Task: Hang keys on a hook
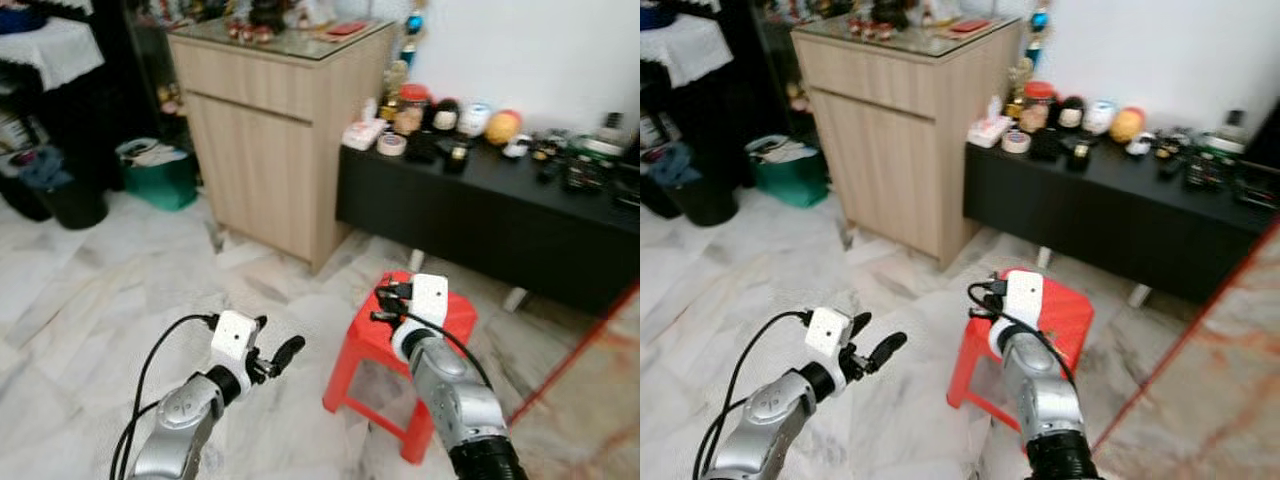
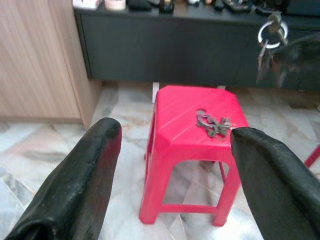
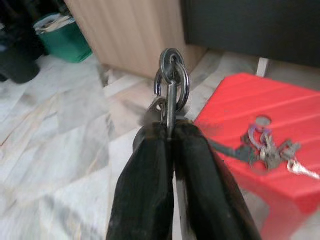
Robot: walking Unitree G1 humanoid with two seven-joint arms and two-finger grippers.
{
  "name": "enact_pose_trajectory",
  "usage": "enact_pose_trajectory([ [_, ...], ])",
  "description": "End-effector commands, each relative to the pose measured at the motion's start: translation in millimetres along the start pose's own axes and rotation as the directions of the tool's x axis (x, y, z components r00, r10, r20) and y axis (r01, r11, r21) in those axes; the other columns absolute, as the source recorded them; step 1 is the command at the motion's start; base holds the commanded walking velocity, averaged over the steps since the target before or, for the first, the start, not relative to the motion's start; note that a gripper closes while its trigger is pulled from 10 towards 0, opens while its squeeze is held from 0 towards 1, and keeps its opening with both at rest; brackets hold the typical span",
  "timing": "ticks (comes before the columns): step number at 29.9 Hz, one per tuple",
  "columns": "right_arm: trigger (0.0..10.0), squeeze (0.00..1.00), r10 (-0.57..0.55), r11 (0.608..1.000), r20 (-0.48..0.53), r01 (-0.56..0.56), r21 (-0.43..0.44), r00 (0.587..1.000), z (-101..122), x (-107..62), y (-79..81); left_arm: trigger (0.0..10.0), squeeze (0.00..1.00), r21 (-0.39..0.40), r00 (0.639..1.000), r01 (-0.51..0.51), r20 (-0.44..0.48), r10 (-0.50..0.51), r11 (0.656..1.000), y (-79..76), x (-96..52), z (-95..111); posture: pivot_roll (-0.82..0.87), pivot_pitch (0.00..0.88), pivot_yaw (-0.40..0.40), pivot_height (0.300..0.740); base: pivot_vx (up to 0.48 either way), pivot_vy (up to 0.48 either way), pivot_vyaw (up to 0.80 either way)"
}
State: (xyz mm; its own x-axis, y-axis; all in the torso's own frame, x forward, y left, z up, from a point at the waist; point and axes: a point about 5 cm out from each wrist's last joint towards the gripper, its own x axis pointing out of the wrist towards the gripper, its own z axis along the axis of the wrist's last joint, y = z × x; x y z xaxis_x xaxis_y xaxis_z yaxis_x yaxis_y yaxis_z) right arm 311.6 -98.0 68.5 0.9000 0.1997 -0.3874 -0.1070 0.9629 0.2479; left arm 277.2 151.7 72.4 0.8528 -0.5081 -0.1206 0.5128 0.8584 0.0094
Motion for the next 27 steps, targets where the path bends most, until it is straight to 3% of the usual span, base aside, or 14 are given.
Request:
enact_pose_trajectory([
  [1, 10.0, 0.00, -0.004, 1.000, -0.005, 0.004, -0.004, 1.000, 0, 0.3, -1.5, 10.0, 0.00, -0.001, 0.999, 0.023, -0.024, -0.023, 1.000, -5.4, 0.2, -4, 0.07, 0.000, -0.034, 0.724, -0.304, 0.000, -0.80],
  [7, 10.0, 0.00, -0.001, 1.000, -0.007, 0.001, -0.003, 1.000, 1, 1.6, 1.0, 10.0, 0.00, 0.023, 0.998, 0.052, -0.047, -0.051, 0.998, -7.5, 2.6, -5, 0.07, 0.000, -0.032, 0.724, -0.095, 0.000, -0.67],
  [13, 10.0, 0.00, 0.037, 0.999, -0.009, -0.037, -0.035, 0.999, 9, 6.4, 8.3, 10.0, 0.00, 0.070, 0.992, 0.111, -0.067, -0.107, 0.991, -7.2, 6.5, 2, 0.07, 0.000, -0.030, 0.724, 0.000, 0.000, 0.00],
  [20, 10.0, 0.00, 0.109, 0.992, -0.018, -0.110, -0.063, 0.994, 19, 9.5, 20.4, 10.0, 0.00, 0.151, 0.961, 0.259, -0.141, -0.239, 0.954, -13.9, 10.5, 7, 0.06, 0.000, -0.031, 0.724, 0.000, 0.000, 0.00],
  [27, 10.0, 0.00, 0.154, 0.988, -0.019, -0.154, -0.026, 0.988, 30, 9.3, 31.6, 10.0, 0.00, 0.167, 0.935, 0.337, -0.172, -0.309, 0.926, -22.9, 20.6, 10, 0.06, 0.000, -0.032, 0.724, 0.000, 0.000, 0.00],
])
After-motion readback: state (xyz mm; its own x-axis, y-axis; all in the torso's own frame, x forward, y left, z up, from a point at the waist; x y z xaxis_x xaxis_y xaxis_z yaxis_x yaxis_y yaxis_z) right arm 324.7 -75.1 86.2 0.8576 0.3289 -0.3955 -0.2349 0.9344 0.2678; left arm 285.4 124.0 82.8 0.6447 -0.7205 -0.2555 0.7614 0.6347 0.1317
